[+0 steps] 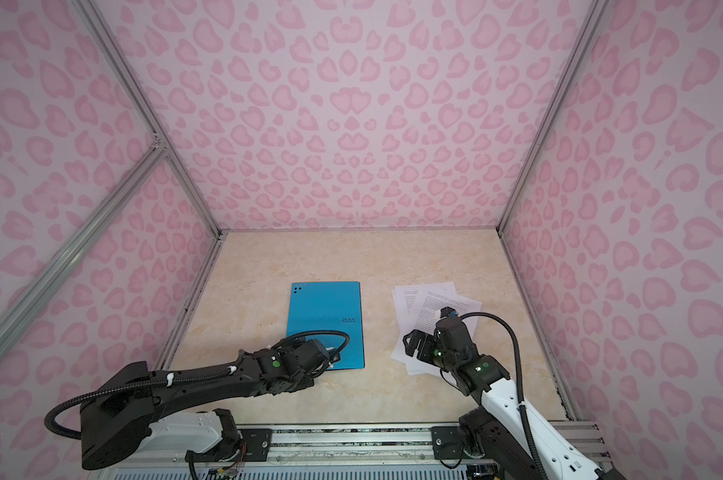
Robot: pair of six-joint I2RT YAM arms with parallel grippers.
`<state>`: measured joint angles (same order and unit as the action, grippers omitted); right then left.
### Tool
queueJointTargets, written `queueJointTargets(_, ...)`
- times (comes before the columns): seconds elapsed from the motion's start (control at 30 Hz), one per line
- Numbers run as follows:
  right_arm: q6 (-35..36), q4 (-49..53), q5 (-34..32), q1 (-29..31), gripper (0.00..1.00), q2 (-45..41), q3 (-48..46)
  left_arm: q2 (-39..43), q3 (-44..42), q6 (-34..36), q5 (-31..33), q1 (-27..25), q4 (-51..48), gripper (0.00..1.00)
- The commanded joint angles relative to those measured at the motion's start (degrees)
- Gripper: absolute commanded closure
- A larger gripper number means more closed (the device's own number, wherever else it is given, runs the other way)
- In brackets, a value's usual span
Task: Put the files into the folder
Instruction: 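Grip the teal folder's edge with the left gripper while the right reaches over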
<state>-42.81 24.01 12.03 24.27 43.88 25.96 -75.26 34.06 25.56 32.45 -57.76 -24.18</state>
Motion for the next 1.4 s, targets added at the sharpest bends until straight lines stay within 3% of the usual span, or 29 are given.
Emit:
queueJointTargets(0.0,0.77,0.94,0.14,-0.01,0.01,-0.11,0.46,-0.23,-0.57,0.28,1.57,-0.08,2.64,0.03)
queueJointTargets(0.47,1.14,-0.83,1.83,-0.19,0.01,1.29,0.51,1.33,-2.17,-0.77,5.51,-0.08,7.27,0.01)
queueJointTargets(0.8,2.15,-7.27,9.00,-0.19,0.01,4.73,0.26,1.26,-2.19,-1.65,8.68,-0.08,9.24,0.04)
queueJointTargets(1.1,3.03,-13.19,15.00,-0.10,0.01,10.33,0.53,1.26,-2.22,-2.09,9.04,-0.08,9.39,0.08)
queueJointTargets(1.37,2.15,-22.16,19.62,2.88,0.01,21.67,3.18,1.00,-2.04,-2.44,9.04,-0.08,9.24,0.09)
